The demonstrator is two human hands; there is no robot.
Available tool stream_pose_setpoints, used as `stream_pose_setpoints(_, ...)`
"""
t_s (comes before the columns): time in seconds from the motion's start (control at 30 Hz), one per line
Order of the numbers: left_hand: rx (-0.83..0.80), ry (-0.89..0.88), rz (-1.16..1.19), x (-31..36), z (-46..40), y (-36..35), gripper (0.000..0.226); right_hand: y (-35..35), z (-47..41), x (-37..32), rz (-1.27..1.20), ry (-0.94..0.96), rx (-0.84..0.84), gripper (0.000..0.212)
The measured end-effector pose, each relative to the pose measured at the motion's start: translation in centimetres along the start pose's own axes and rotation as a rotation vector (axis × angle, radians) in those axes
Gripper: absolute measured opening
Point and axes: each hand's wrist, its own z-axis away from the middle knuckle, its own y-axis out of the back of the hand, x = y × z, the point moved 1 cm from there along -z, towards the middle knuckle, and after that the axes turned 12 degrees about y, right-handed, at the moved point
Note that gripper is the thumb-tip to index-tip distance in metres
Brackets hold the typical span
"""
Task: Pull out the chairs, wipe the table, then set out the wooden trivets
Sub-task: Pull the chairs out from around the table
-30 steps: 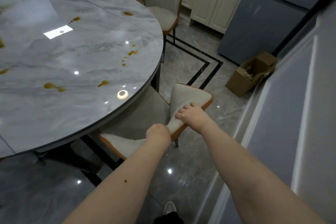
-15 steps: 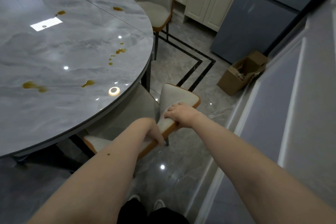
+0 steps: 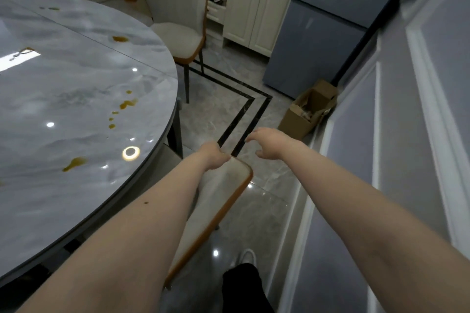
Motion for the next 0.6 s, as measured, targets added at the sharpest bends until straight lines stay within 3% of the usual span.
stream_pose_setpoints(0.13, -0.004, 0.003, -0.016, 5.5, -3.7, 0.2, 0.036, 1.4, -2.7, 5.4, -0.025, 0.004, 0.042, 0.061)
stream_pose_setpoints(0.6, 0.180, -0.019, 0.089, 27.5, -19.6, 1.2, 0.036, 9.7, -10.1, 30.1, -0.024, -0.006, 0.091, 0.066)
